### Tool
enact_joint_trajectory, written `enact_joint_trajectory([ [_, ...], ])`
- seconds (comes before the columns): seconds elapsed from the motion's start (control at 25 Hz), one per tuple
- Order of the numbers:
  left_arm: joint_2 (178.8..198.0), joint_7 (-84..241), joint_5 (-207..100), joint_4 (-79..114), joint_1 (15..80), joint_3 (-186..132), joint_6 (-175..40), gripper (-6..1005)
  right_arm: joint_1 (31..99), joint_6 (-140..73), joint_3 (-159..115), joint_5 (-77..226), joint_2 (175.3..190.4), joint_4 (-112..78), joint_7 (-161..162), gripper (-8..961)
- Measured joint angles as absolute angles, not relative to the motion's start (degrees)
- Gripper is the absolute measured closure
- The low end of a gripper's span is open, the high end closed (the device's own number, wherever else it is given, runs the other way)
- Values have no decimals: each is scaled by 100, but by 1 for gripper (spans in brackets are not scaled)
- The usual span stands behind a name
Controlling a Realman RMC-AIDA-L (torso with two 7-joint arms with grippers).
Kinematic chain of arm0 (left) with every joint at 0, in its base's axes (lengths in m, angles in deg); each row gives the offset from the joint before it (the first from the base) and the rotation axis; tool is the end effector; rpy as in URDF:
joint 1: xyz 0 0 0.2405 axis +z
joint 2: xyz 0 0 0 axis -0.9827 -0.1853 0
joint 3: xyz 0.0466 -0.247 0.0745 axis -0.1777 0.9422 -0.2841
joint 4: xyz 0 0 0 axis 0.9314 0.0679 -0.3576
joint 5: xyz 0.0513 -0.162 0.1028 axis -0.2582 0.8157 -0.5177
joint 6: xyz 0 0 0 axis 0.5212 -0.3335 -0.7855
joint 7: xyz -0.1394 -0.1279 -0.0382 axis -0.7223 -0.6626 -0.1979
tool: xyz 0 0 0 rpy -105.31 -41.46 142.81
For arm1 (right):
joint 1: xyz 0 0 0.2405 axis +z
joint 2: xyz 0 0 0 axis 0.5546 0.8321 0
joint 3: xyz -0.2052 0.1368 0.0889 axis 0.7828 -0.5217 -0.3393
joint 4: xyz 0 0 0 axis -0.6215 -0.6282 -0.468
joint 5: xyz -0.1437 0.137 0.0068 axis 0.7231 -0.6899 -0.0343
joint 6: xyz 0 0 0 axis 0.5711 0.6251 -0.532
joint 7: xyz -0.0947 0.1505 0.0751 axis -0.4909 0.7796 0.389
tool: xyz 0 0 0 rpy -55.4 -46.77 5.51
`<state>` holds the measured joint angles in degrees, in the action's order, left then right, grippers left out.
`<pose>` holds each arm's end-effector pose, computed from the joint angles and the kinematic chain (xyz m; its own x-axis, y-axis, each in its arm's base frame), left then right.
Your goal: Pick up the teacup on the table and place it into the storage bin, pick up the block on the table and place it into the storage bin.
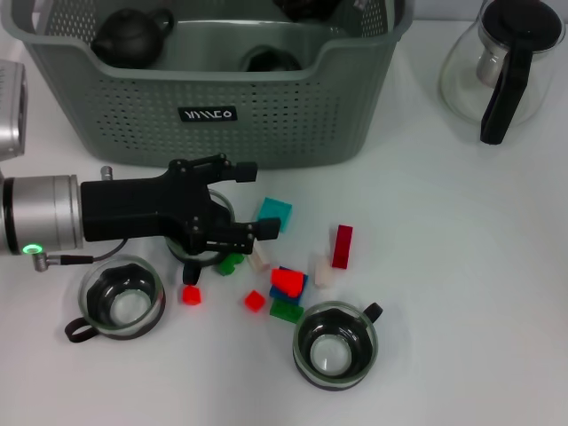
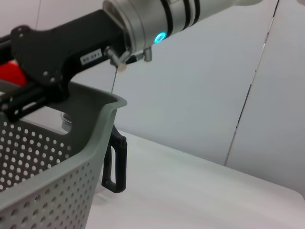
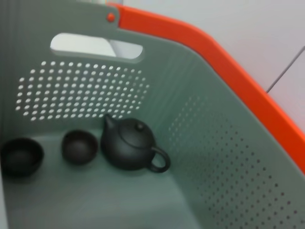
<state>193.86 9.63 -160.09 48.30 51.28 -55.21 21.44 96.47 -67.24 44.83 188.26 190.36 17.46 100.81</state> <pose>-0.2436 0.3007 -0.0589 0.7652 0.3057 0.5666 0.4088 -0.9106 -0.0607 0.0668 0.4969 -0.1033 0.9997 0.0244 0.0043 0.0227 -0.8336 -0.5520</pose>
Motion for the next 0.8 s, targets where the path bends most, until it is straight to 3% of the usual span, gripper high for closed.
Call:
enact_joint_trajectory([
  [0.28, 19323, 963, -15891, 4854, 5144, -5505, 2221, 67, 9049, -7637, 4211, 18738, 19021, 3309, 10399, 135],
  [0.8, 19067, 1112, -15919, 4887, 5312, -5228, 2632, 67, 8279, -12639, 3102, 18191, 18871, 5376, 10628, 135],
])
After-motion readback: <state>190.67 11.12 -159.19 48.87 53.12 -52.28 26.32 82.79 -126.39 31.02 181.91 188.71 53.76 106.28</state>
